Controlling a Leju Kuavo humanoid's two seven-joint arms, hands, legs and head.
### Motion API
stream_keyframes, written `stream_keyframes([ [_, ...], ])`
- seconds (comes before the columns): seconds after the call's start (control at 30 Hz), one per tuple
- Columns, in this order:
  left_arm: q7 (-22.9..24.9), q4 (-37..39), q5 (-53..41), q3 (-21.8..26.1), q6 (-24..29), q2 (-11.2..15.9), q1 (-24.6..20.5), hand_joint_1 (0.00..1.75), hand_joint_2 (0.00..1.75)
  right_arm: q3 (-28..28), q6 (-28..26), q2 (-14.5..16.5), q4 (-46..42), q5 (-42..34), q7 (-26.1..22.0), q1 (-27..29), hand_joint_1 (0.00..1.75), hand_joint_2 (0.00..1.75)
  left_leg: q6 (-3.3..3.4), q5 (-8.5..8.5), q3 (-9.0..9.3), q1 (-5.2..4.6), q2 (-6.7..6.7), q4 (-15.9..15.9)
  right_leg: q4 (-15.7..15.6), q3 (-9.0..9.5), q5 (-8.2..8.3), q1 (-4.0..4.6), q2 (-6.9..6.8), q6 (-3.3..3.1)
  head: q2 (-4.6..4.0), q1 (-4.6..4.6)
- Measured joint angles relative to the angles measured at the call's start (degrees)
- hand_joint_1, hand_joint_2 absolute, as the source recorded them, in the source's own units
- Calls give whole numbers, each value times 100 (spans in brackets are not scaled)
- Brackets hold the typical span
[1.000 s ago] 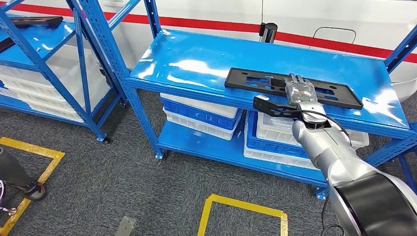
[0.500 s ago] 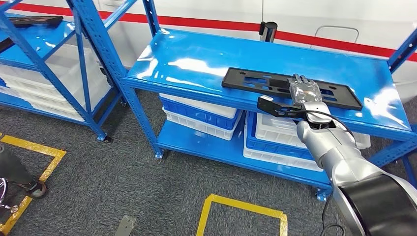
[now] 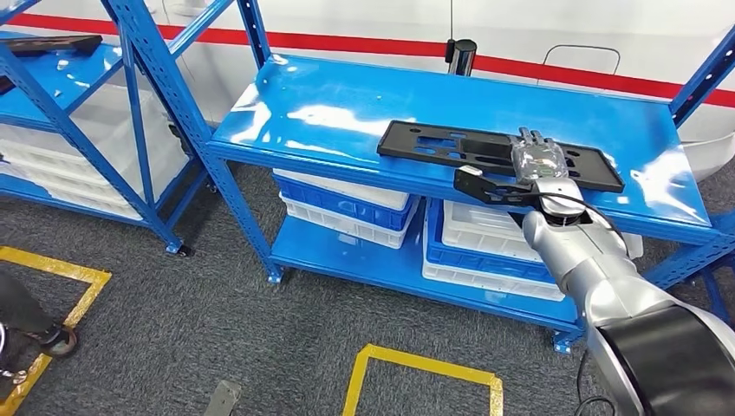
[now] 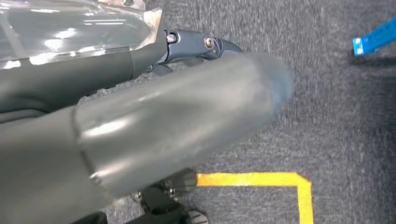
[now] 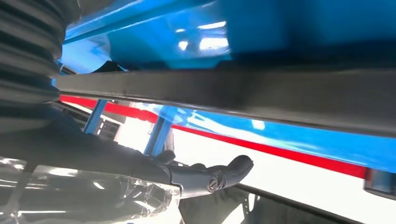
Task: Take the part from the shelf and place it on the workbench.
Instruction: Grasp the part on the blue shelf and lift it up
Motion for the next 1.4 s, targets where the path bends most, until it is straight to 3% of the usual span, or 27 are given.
stream_keyframes([
  [0.07, -147, 0, -9, 3, 65, -7, 0, 0, 0, -22, -4, -3, -3, 7, -20, -9, 52, 175, 41, 115, 77, 24, 13, -137, 18, -19, -16, 27, -7, 23, 0, -6],
  [0.1, -236, 0, -9, 7, 103, -11, -2, 0, 0, -42, -6, -12, -3, 7, -40, -20, 53, 175, 58, 172, 115, 42, 22, -211, 134, -77, -85, 43, -11, 21, 0, -1],
  [0.17, -385, 1, -15, 13, 162, -25, -3, 0, 0, -80, -11, -40, 1, 7, -78, -31, 46, 175, 71, 239, 153, 56, 35, -295, 708, -342, -370, 42, -19, -9, 0, 8],
  [0.23, -445, 4, -27, 20, 187, -43, 5, 0, 0, -97, -14, -60, 7, 20, -101, -5, 111, 175, 78, 246, 141, 56, 30, -293, 1395, -652, -638, 19, -18, 5, 0, 9],
  [0.27, -453, 7, -32, 25, 190, -52, 11, 0, 0, -99, -12, -64, 10, 28, -110, 12, 144, 175, 75, 244, 135, 56, 26, -284, 1518, -700, -664, 6, -19, 46, 0, 8],
  [0.3, -456, 10, -34, 34, 196, -58, 15, 0, 0, -102, -5, -67, 11, 36, -117, 21, 169, 175, 65, 237, 130, 57, 21, -268, 1411, -633, -599, -9, -22, 103, 0, 9],
  [0.33, -459, 13, -34, 44, 204, -64, 16, 0, 0, -109, 6, -66, 11, 40, -126, 19, 174, 175, 45, 222, 125, 62, 18, -239, 1089, -457, -462, -29, -28, 168, 0, 9],
  [0.37, -463, 15, -34, 53, 212, -69, 16, 0, 0, -116, 20, -64, 11, 42, -139, 8, 174, 175, 14, 198, 115, 65, 15, -193, 661, -236, -323, -51, -36, 217, 0, 10],
  [0.43, -470, 15, -31, 67, 226, -74, 15, 0, 0, -129, 54, -56, 11, 39, -180, -17, 175, 175, -58, 144, 67, 46, 6, -95, 76, 86, -149, -54, -34, 210, 0, 10],
  [0.5, -474, 16, -22, 75, 230, -81, 17, 0, 0, -138, 72, -42, 9, 27, -226, -37, 173, 175, -107, 131, 26, 33, 1, -53, -10, 134, -122, -28, -18, 123, 0, -2],
  [0.6, -473, 17, -13, 90, 233, -82, 19, 0, 0, -153, 36, -17, 2, 17, -294, -63, 169, 175, -195, 26, -44, 69, 0, 89, -25, 139, -95, -73, -19, 25, 0, -14],
  [0.7, -472, 18, -13, 103, 227, -88, 19, 0, 0, -164, -4, 1, -6, 19, -337, -68, 169, 175, -313, -490, -490, 137, 6, 1056, -33, 143, -88, -95, -35, -49, 0, -51],
  [0.77, -470, 19, -13, 108, 223, -90, 24, 0, 0, -167, -6, 1, -6, 24, -354, -57, 169, 175, -352, -643, -756, 183, 8, 1591, -32, 140, -88, -96, -39, -52, 0, -50],
  [0.8, -469, 19, -13, 109, 223, -90, 25, 0, 0, -167, -6, 1, -6, 27, -362, -51, 169, 175, -362, -560, -740, 203, 9, 1553, -32, 144, -88, -101, -38, -51, 0, -51],
  [0.83, -469, 18, -13, 111, 223, -88, 24, 0, 0, -167, -6, 2, -6, 28, -368, -49, 169, 175, -363, -385, -605, 220, 11, 1283, -32, 150, -89, -108, -36, -49, 0, -51],
  [0.87, -469, 18, -13, 113, 223, -87, 22, 0, 0, -167, -6, 4, -6, 28, -372, -51, 169, 175, -361, -180, -390, 235, 12, 867, -32, 159, -88, -114, -33, -46, 0, -52],
  [0.93, -469, 17, -13, 115, 223, -88, 13, 0, 0, -170, -6, 5, -6, 27, -374, -61, 170, 175, -349, 46, -36, 225, 6, 176, -33, 157, -90, -97, -27, -13, 0, -46],
  [1.0, -466, 17, -13, 115, 222, -91, 8, 0, 0, -173, -10, 5, -6, 26, -377, -65, 170, 175, -304, 49, 37, 181, -5, 3, -58, 145, -76, -76, -25, 64, 0, -38],
  [1.07, -459, 17, -13, 119, 217, -90, 7, 0, 0, -177, -38, 1, -7, 26, -405, -60, 169, 175, -207, 88, 42, 159, -2, -37, -80, 134, -65, -71, -29, 153, 0, -31],
  [1.1, -456, 17, -13, 125, 212, -91, 4, 0, 0, -180, -62, -6, -8, 27, -432, -58, 170, 175, -151, 119, 57, 155, 2, -76, -10, 93, -110, -63, -33, 166, 0, -26],
  [1.17, -452, 17, -14, 137, 196, -93, -5, 0, 0, -186, -115, -19, -8, 34, -491, -45, 171, 175, -67, 173, 75, 157, 13, -137, 514, -166, -376, -48, -41, 115, 0, -13],
  [1.23, -450, 17, -15, 144, 179, -96, -11, 0, 0, -186, -180, -19, -8, 44, -548, -3, 173, 175, -37, 182, 63, 131, 12, -141, 1340, -561, -708, -31, -41, 57, 0, -2],
  [1.27, -451, 17, -15, 145, 174, -98, -11, 0, 0, -188, -229, -19, -8, 41, -590, 20, 173, 175, -31, 182, 60, 115, 7, -140, 1616, -695, -790, -21, -40, 61, 0, 0],
  [1.3, -464, 17, -20, 146, 189, -101, -11, 0, 0, -195, -300, -18, -14, 20, -653, 36, 175, 175, -28, 182, 59, 100, 2, -137, 1660, -714, -775, -11, -40, 81, 0, 3],
  [1.33, -510, 17, -32, 146, 238, -103, -11, 0, 44, -210, -393, -15, -34, -20, -756, 42, 175, 175, -28, 183, 63, 86, -4, -134, 1459, -612, -673, -3, -40, 109, 0, 6],
  [1.4, -765, 17, -62, 149, 494, -111, -12, 0, 131, -267, -645, -9, -145, -180, -1123, 39, 175, 175, -36, 177, 60, 54, -9, -115, 613, -178, -357, 11, -40, 136, 0, 11],
])
